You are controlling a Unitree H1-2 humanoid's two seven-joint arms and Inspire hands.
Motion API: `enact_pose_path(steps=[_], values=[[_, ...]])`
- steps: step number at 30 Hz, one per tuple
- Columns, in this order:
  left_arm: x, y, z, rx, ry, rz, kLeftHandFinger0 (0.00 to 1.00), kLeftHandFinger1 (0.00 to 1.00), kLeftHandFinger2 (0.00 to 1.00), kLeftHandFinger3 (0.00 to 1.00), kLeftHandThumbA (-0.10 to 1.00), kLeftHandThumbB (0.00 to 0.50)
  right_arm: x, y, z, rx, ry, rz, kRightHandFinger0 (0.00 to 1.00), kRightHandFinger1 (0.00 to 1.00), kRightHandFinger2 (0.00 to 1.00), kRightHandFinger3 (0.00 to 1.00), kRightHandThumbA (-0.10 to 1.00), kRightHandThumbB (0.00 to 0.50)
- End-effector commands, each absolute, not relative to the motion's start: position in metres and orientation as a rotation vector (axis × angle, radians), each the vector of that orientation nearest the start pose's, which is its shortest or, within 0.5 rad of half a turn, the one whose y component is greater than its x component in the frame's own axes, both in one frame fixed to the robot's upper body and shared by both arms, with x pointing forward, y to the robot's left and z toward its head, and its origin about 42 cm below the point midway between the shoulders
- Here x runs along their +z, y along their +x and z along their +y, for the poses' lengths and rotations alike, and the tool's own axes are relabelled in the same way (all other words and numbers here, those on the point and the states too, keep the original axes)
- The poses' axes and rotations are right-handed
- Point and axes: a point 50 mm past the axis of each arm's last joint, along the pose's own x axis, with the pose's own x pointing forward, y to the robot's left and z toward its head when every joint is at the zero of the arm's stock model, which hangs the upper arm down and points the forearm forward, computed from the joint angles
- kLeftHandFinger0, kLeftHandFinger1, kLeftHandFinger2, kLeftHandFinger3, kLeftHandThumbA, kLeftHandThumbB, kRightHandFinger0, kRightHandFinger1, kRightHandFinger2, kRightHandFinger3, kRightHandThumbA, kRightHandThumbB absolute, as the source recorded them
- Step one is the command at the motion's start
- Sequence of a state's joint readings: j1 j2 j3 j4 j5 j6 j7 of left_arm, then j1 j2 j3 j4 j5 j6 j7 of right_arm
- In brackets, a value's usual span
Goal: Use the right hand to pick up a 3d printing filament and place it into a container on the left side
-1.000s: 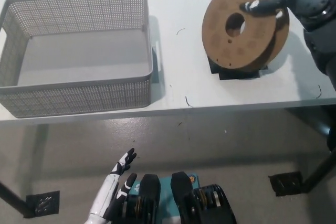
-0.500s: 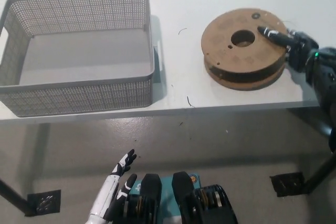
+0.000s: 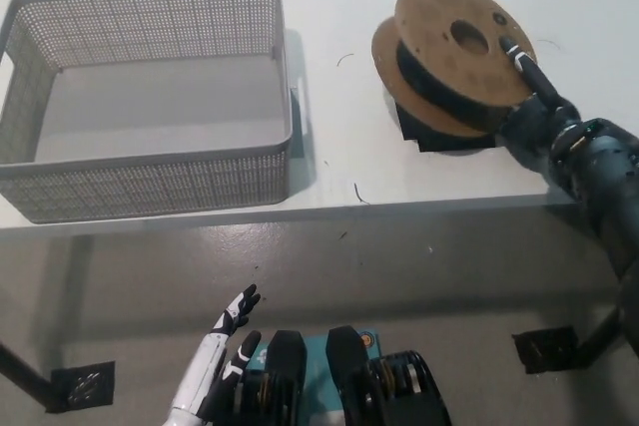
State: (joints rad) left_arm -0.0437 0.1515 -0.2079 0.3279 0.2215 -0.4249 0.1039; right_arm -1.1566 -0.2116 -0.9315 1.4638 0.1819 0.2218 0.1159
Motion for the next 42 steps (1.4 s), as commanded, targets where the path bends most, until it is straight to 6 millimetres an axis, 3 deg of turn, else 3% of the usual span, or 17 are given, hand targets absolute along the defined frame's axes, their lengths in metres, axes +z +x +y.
enact_pose_path(steps=[1, 10, 13, 17, 26, 28, 29, 30, 32, 33, 34, 35, 36, 39, 40, 41, 42], values=[[0.053, 0.281, 0.211, -0.196, 0.347, -0.229, 1.00, 1.00, 1.00, 1.00, 1.00, 0.175, 0.331, 0.599, -0.219, 0.155, 1.375, 0.085, 0.00, 0.17, 0.66, 1.00, -0.10, 0.089], [0.054, 0.283, 0.211, -0.205, 0.343, -0.232, 1.00, 1.00, 1.00, 1.00, 1.00, 0.179, 0.396, 0.607, -0.188, 0.250, 1.104, 0.027, 0.00, 0.17, 0.66, 1.00, -0.10, 0.088], [0.053, 0.282, 0.210, -0.207, 0.343, -0.227, 1.00, 1.00, 1.00, 1.00, 1.00, 0.189, 0.420, 0.608, -0.171, 0.266, 0.992, 0.014, 0.00, 0.16, 0.76, 1.00, -0.10, 0.044], [0.053, 0.282, 0.211, -0.209, 0.346, -0.228, 1.00, 1.00, 1.00, 1.00, 1.00, 0.177, 0.448, 0.607, -0.152, 0.275, 0.861, 0.003, 0.00, 0.12, 0.68, 1.00, -0.10, 0.074], [0.053, 0.283, 0.213, -0.215, 0.356, -0.226, 1.00, 1.00, 1.00, 1.00, 1.00, 0.198, 0.484, 0.600, -0.105, 0.233, 0.498, -0.047, 0.00, 0.28, 0.93, 1.00, -0.10, 0.082], [0.052, 0.282, 0.213, -0.217, 0.352, -0.223, 1.00, 1.00, 1.00, 1.00, 1.00, 0.206, 0.486, 0.599, -0.097, 0.231, 0.443, -0.049, 0.00, 0.26, 0.87, 0.82, -0.10, 0.094], [0.053, 0.283, 0.213, -0.217, 0.353, -0.224, 1.00, 1.00, 1.00, 1.00, 1.00, 0.207, 0.488, 0.598, -0.092, 0.229, 0.407, -0.059, 0.00, 0.24, 0.86, 0.62, -0.10, 0.103], [0.053, 0.284, 0.213, -0.217, 0.351, -0.226, 1.00, 1.00, 1.00, 1.00, 1.00, 0.205, 0.489, 0.596, -0.085, 0.224, 0.362, -0.069, 0.00, 0.24, 1.00, 0.38, -0.10, 0.116], [0.054, 0.285, 0.213, -0.219, 0.351, -0.228, 1.00, 1.00, 1.00, 1.00, 1.00, 0.205, 0.488, 0.595, -0.080, 0.222, 0.345, -0.079, 0.00, 0.12, 0.87, 0.45, -0.10, 0.116], [0.054, 0.285, 0.213, -0.220, 0.349, -0.227, 1.00, 1.00, 1.00, 1.00, 1.00, 0.204, 0.485, 0.594, -0.072, 0.219, 0.309, -0.082, 0.00, 0.19, 0.84, 0.85, -0.10, 0.120], [0.054, 0.286, 0.213, -0.221, 0.349, -0.227, 1.00, 1.00, 1.00, 1.00, 1.00, 0.203, 0.484, 0.594, -0.071, 0.216, 0.301, -0.081, 0.00, 0.12, 0.71, 0.95, -0.10, 0.119], [0.054, 0.286, 0.213, -0.221, 0.350, -0.228, 1.00, 1.00, 1.00, 1.00, 1.00, 0.202, 0.482, 0.593, -0.066, 0.216, 0.274, -0.095, 0.00, 0.10, 0.74, 0.92, -0.10, 0.124], [0.054, 0.285, 0.213, -0.220, 0.349, -0.228, 1.00, 1.00, 1.00, 1.00, 1.00, 0.201, 0.477, 0.591, -0.059, 0.211, 0.249, -0.097, 0.00, 0.04, 0.28, 1.00, -0.10, 0.123], [0.055, 0.287, 0.212, -0.228, 0.360, -0.234, 1.00, 1.00, 1.00, 1.00, 1.00, 0.203, 0.468, 0.587, -0.042, 0.208, 0.170, -0.096, 0.00, 0.04, 0.44, 1.00, -0.10, 0.131], [0.056, 0.287, 0.212, -0.229, 0.362, -0.237, 1.00, 1.00, 1.00, 1.00, 1.00, 0.203, 0.465, 0.585, -0.035, 0.204, 0.066, -0.109, 0.00, 0.12, 0.60, 0.78, -0.10, 0.131], [0.057, 0.288, 0.212, -0.229, 0.362, -0.241, 1.00, 1.00, 1.00, 1.00, 1.00, 0.200, 0.464, 0.584, -0.031, 0.198, 0.031, -0.120, 0.00, 0.17, 0.72, 1.00, -0.10, 0.137], [0.058, 0.288, 0.212, -0.230, 0.363, -0.242, 1.00, 1.00, 1.00, 1.00, 1.00, 0.200, 0.463, 0.583, -0.029, 0.196, 0.020, -0.125, 0.00, 0.16, 0.70, 1.00, -0.10, 0.136]])
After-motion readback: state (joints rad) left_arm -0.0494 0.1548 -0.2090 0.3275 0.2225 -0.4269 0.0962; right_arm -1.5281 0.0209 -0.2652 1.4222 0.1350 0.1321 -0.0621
